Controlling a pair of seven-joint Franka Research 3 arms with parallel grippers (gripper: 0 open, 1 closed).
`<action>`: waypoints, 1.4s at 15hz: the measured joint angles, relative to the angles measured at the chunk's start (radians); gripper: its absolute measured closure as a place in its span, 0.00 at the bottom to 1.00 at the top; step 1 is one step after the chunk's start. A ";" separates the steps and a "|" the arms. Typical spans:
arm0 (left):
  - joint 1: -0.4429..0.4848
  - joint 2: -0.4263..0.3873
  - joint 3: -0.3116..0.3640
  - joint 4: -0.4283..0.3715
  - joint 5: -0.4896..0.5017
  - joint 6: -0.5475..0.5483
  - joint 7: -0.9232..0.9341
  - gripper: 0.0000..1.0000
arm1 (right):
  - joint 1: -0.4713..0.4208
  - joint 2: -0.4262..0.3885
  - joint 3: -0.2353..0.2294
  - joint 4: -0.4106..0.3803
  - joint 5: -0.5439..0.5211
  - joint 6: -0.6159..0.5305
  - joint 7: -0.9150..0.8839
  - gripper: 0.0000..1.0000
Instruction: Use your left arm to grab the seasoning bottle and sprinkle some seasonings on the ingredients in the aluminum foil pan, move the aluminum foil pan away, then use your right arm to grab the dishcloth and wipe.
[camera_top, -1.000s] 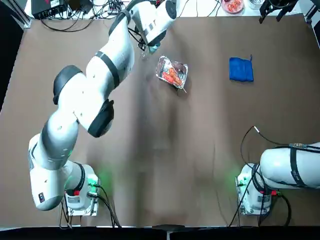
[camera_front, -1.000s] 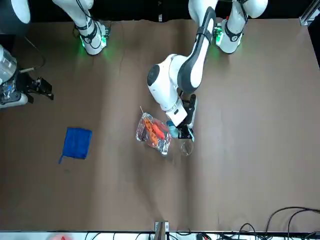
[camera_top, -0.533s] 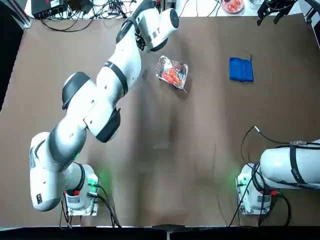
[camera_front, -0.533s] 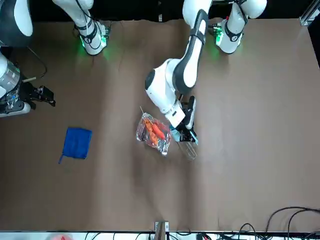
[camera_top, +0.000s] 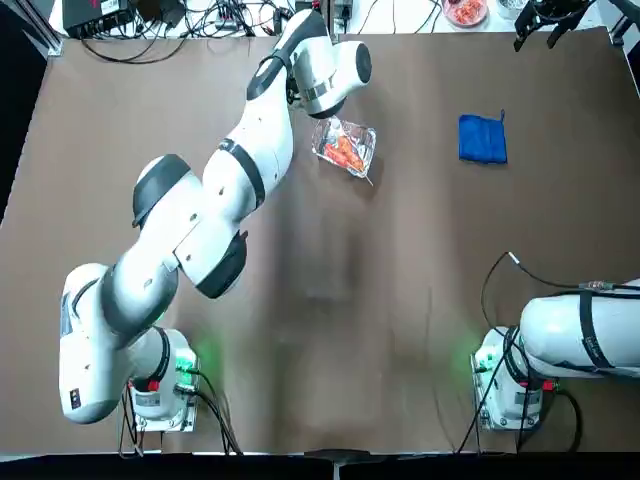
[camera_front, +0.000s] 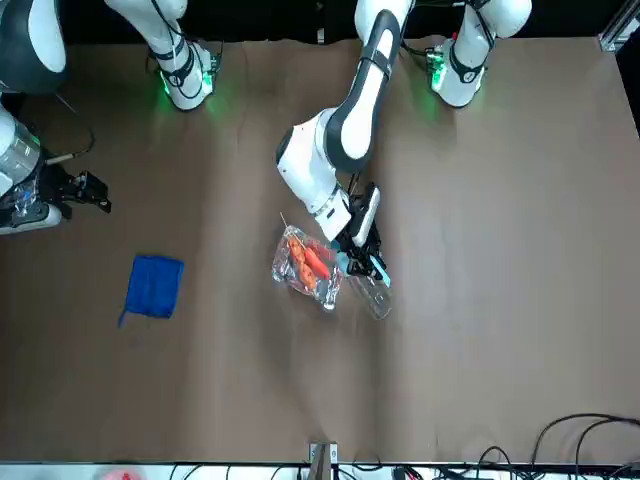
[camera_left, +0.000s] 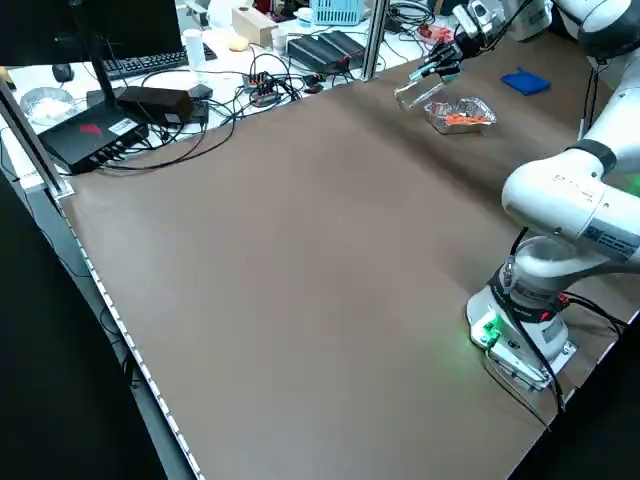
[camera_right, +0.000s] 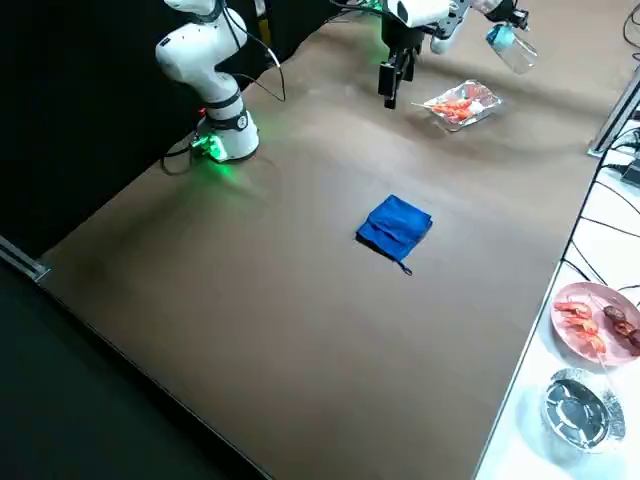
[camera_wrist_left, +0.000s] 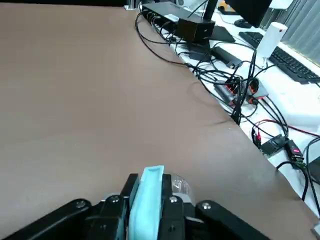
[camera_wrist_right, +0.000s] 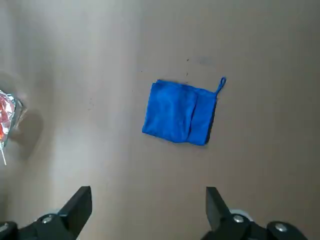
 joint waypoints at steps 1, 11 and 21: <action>0.000 0.000 0.001 0.000 0.009 0.000 0.000 0.77 | 0.000 0.000 0.000 0.000 0.000 0.000 0.000 0.00; -0.015 0.000 0.025 0.014 0.017 0.000 -0.022 0.77 | 0.000 0.002 0.001 0.000 0.000 0.000 -0.002 0.00; -0.005 -0.070 0.047 0.022 -0.080 -0.039 0.043 0.77 | 0.000 0.004 0.001 0.000 0.000 0.000 -0.002 0.00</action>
